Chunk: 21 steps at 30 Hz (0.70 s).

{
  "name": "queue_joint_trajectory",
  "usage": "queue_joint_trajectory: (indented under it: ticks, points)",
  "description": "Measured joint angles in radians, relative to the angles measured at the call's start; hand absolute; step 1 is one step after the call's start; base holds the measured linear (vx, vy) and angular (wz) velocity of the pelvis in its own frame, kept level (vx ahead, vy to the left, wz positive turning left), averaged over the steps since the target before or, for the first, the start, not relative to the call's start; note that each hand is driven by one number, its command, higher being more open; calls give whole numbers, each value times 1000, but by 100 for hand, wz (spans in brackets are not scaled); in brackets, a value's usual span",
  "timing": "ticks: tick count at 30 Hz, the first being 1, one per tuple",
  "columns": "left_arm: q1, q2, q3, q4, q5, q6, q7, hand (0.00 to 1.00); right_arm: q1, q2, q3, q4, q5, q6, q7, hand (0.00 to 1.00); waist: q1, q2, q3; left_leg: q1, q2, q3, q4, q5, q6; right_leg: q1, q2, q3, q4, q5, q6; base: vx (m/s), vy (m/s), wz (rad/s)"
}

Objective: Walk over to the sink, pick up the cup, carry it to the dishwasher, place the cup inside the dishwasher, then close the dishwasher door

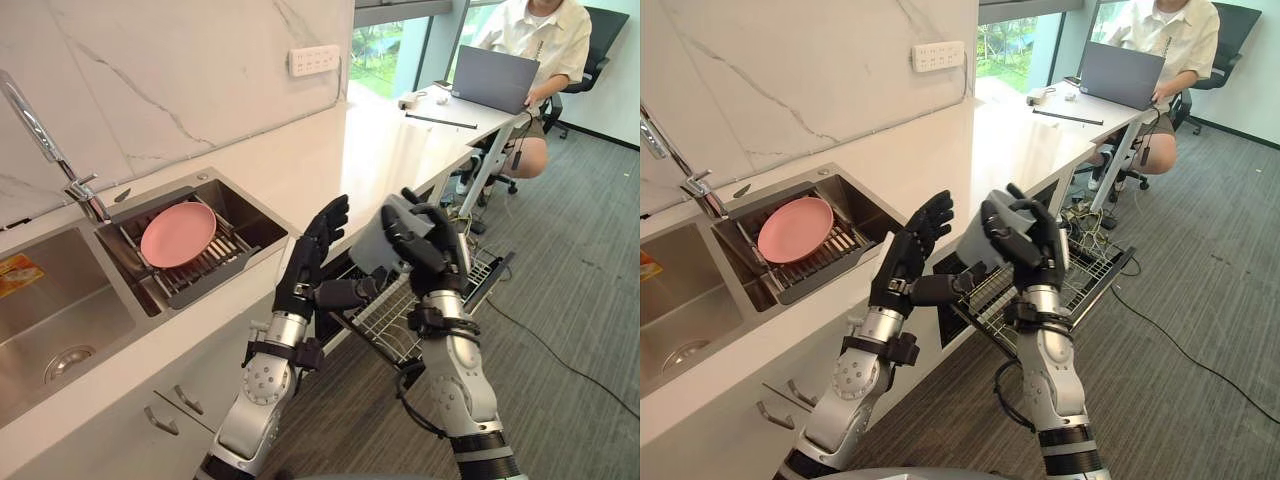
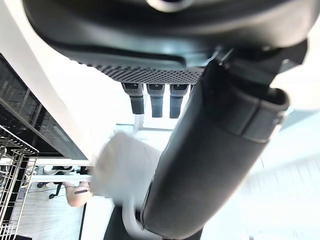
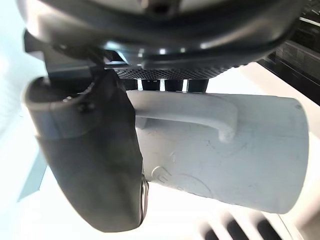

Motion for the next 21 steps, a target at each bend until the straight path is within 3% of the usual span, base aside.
queue_joint_trajectory:
  ticks: [8,16,21]
  points:
    - [169,2,20,45,-130,0,-94,90,55,-17,-141,-13,-87,-3,-19,30,0,-2,1,-6,-5,-8,0,0,0,0,-10,-8,-2,-4,6,5,4,2]
    - [217,14,0,395,-115,27,-179,90,62,-74,-142,101,-194,-2,0,30,0,-6,15,-22,-4,-13,0,0,0,-8,-15,-11,-3,-2,7,2,3,2]
    - [206,22,71,610,-56,31,-188,90,58,-106,-134,198,-282,4,-2,30,4,2,67,-46,-5,-38,0,8,0,-20,-14,-37,-4,-2,7,-21,-12,15]
